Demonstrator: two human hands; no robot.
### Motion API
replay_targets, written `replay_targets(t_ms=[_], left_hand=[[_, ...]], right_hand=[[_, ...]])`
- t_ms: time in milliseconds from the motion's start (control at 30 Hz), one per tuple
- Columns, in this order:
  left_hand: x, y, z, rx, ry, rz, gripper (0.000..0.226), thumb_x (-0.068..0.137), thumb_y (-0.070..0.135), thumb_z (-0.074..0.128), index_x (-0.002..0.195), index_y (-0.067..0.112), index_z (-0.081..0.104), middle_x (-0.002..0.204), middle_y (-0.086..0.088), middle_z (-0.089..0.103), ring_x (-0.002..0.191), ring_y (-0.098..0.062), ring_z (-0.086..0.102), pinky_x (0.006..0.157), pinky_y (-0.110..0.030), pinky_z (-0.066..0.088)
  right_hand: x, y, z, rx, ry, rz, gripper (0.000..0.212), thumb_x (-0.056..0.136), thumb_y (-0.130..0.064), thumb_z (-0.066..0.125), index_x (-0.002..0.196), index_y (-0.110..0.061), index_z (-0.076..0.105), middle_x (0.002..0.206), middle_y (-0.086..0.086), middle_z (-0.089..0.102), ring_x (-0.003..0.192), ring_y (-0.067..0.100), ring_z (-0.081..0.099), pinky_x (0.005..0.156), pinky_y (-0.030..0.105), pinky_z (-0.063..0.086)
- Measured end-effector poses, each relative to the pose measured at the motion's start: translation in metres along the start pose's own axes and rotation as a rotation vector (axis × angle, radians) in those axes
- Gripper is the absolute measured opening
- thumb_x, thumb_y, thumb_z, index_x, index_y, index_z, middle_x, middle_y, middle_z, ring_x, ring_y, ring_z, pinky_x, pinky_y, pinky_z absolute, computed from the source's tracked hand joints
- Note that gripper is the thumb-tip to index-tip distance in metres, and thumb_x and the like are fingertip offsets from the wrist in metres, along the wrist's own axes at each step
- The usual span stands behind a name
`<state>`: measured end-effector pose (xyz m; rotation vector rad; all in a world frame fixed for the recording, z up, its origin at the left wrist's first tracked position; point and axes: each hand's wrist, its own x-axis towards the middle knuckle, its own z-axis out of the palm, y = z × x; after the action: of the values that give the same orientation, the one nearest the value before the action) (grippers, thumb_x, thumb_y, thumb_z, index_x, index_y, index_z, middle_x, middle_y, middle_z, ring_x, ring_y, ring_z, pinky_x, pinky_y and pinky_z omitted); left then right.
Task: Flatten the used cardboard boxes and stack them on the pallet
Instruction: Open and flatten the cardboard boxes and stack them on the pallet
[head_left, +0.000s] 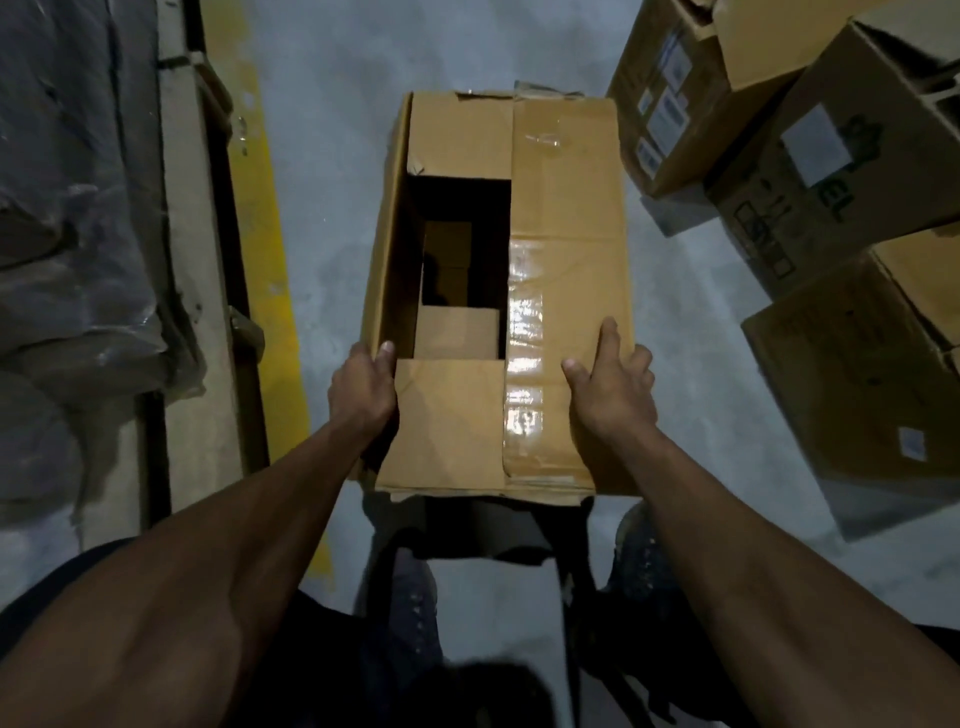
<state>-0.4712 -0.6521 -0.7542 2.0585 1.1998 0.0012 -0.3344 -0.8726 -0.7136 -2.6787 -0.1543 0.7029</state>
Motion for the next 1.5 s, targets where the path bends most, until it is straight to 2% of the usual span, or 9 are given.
replay_targets(t_ms=[133,267,400,567,733,933,1133,1400,1500], left_hand=[[-0.011,-0.007,0.003,-0.092,-0.010,0.025,0.045,0.108,0.039,0.030,0.130,0.003,0.042,0.121,-0.023,0.058,0.109,-0.043,0.056,0.087,-0.048,0.044],[-0.009,-0.004,0.004,-0.100,-0.037,-0.026,0.044,0.107,0.042,0.029,0.127,0.005,0.043,0.120,-0.022,0.058,0.109,-0.043,0.056,0.091,-0.051,0.046],[-0.009,0.003,0.002,-0.063,-0.084,-0.072,0.040,0.108,0.036,0.030,0.131,0.004,0.039,0.126,-0.022,0.055,0.115,-0.043,0.054,0.092,-0.049,0.042],[-0.005,0.009,-0.001,-0.067,-0.139,-0.153,0.039,0.109,0.034,0.030,0.135,0.006,0.034,0.133,-0.021,0.052,0.120,-0.041,0.053,0.090,-0.046,0.041],[-0.002,0.006,-0.003,-0.045,-0.176,-0.173,0.044,0.108,0.039,0.029,0.135,0.005,0.036,0.136,-0.024,0.049,0.122,-0.042,0.051,0.100,-0.050,0.043],[0.001,0.001,0.000,-0.017,-0.160,-0.220,0.050,0.107,0.043,0.030,0.136,0.004,0.038,0.139,-0.025,0.046,0.125,-0.043,0.048,0.106,-0.057,0.039],[-0.004,0.008,0.000,-0.080,-0.153,-0.247,0.048,0.108,0.039,0.027,0.137,0.002,0.035,0.141,-0.025,0.045,0.127,-0.043,0.047,0.106,-0.055,0.040],[-0.014,0.011,0.005,-0.067,-0.072,-0.214,0.043,0.109,0.037,0.027,0.137,0.006,0.036,0.130,-0.023,0.054,0.119,-0.043,0.053,0.097,-0.051,0.041],[-0.015,0.009,0.007,-0.041,-0.043,-0.183,0.043,0.109,0.038,0.027,0.134,0.006,0.038,0.127,-0.023,0.057,0.115,-0.044,0.055,0.094,-0.049,0.042]], right_hand=[[-0.010,-0.004,0.004,-0.292,0.106,-0.188,0.058,0.107,-0.044,0.033,0.158,-0.027,0.010,0.165,0.015,-0.002,0.151,0.037,0.008,0.123,0.052,0.014],[-0.014,-0.029,0.001,-0.478,-0.009,-0.888,0.054,0.104,-0.049,0.034,0.153,-0.025,0.029,0.163,0.008,0.023,0.152,0.027,0.013,0.123,0.043,0.001],[-0.001,-0.048,-0.007,-0.740,-0.143,-1.131,0.046,0.099,-0.053,0.042,0.124,-0.020,0.064,0.129,0.007,0.058,0.127,0.023,0.046,0.119,0.040,0.020],[-0.001,-0.059,-0.034,-0.881,-0.052,-1.236,0.052,0.095,-0.049,0.028,0.094,-0.021,0.073,0.093,0.001,0.062,0.089,0.019,0.051,0.104,0.041,0.039],[-0.015,-0.068,-0.088,-1.001,-0.077,-1.161,0.043,0.093,-0.043,0.025,0.077,-0.025,0.061,0.080,-0.002,0.056,0.076,0.016,0.045,0.089,0.035,0.042],[-0.023,-0.045,-0.140,-1.180,-0.136,-0.972,0.037,0.100,-0.045,0.037,0.068,-0.026,0.040,0.088,-0.003,0.055,0.086,0.016,0.049,0.094,0.037,0.043],[-0.006,0.005,-0.136,-1.232,-0.077,-0.704,0.040,0.103,-0.043,0.032,0.120,-0.020,0.059,0.122,0.007,0.057,0.111,0.023,0.055,0.097,0.039,0.044],[0.022,0.026,-0.067,-0.347,-0.236,-0.077,0.068,0.103,-0.059,0.030,0.147,-0.007,0.032,0.148,0.021,0.041,0.128,0.037,0.050,0.105,0.052,0.044],[0.030,0.022,-0.032,-0.001,-0.133,0.088,0.059,0.106,-0.049,0.031,0.146,-0.006,0.032,0.147,0.020,0.046,0.130,0.039,0.050,0.103,0.048,0.044]])
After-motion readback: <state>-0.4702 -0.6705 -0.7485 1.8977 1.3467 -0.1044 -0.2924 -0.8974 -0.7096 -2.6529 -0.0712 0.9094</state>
